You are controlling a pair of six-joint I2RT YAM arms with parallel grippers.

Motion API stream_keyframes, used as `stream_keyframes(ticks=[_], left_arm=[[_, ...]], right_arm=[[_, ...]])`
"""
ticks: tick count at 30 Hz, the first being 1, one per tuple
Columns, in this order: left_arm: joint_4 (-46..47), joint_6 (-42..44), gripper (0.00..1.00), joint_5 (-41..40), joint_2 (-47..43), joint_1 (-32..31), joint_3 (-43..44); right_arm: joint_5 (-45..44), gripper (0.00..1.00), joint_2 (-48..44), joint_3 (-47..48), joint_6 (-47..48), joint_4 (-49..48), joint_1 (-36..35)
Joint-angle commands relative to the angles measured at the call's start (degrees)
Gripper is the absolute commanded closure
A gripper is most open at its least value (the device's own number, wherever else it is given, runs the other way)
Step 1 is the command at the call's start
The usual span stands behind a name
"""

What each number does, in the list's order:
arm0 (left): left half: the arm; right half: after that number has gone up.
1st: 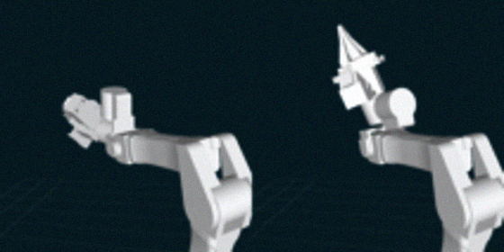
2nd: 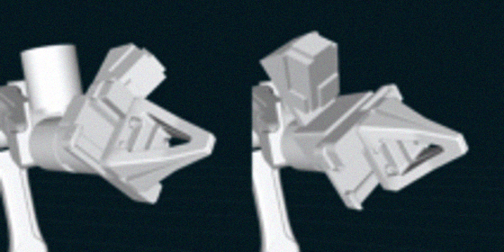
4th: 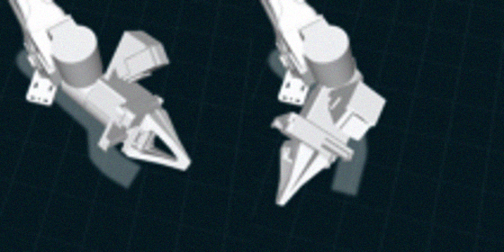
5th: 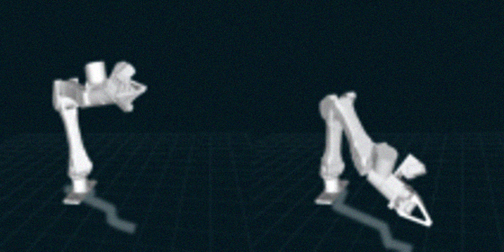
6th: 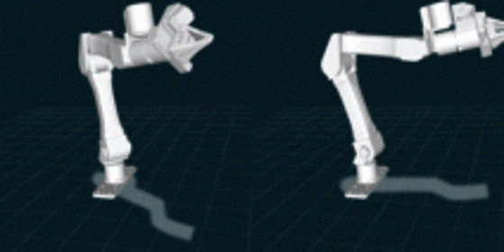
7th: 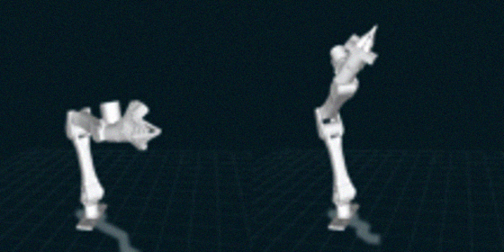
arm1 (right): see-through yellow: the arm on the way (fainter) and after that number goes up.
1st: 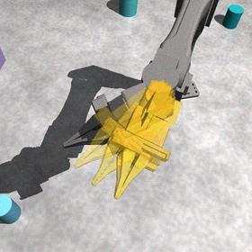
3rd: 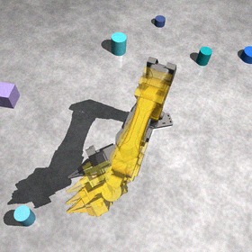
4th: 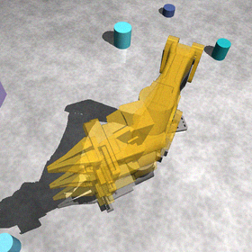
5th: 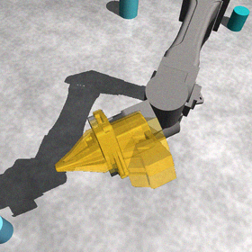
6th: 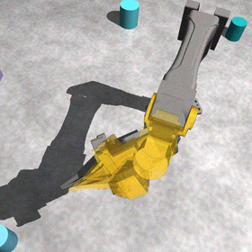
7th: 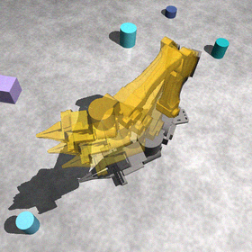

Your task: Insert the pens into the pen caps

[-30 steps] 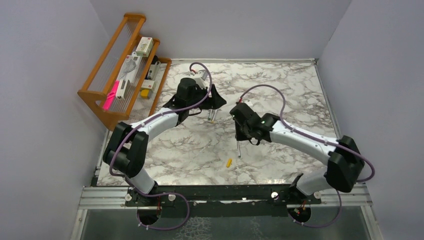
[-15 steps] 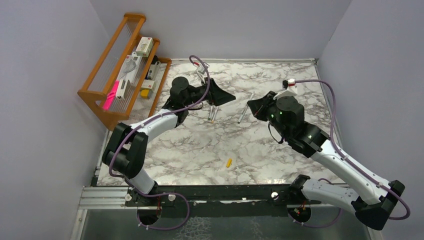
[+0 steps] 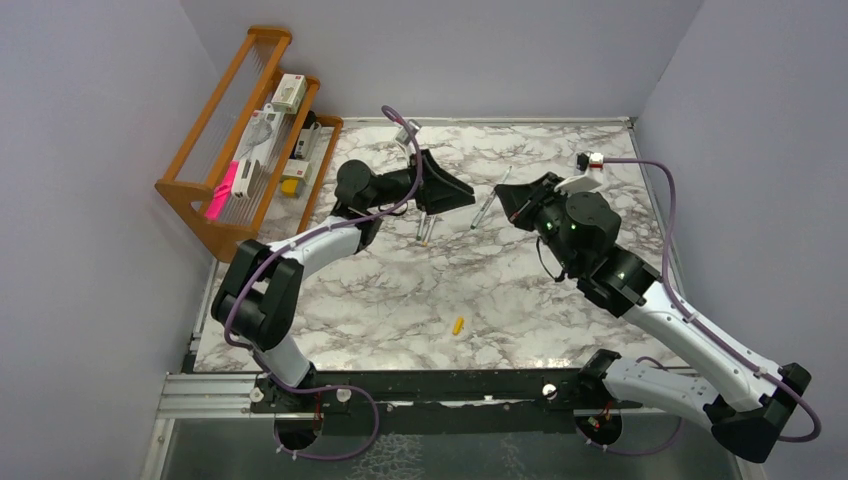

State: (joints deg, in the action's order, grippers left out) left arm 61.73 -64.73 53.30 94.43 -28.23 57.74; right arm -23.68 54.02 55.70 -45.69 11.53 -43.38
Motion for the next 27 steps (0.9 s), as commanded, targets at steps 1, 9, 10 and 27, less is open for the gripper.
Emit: stream_keyframes(ticks=[1, 9, 10, 27], left_arm=[[4.2, -0.6, 0.30, 4.7, 0.5, -1.2, 2.9], [4.2, -0.2, 0.37, 5.7, 1.0, -2.1, 4.3], [4.2, -0.3, 0.38, 6.0, 1.1, -2.2, 4.4], [4.2, -1.1, 0.70, 6.3, 2.3, -2.7, 4.4]], right_arm=[[1.1, 0.99, 1.5, 1.9, 1.9, -4.0, 0.4], [3.3, 0.99, 3.5, 3.2, 2.3, -5.7, 0.7], [3.3, 0.99, 3.4, 3.2, 2.3, -6.1, 0.7], [6.2, 0.99, 4.8, 3.4, 1.6, -6.9, 0.7]])
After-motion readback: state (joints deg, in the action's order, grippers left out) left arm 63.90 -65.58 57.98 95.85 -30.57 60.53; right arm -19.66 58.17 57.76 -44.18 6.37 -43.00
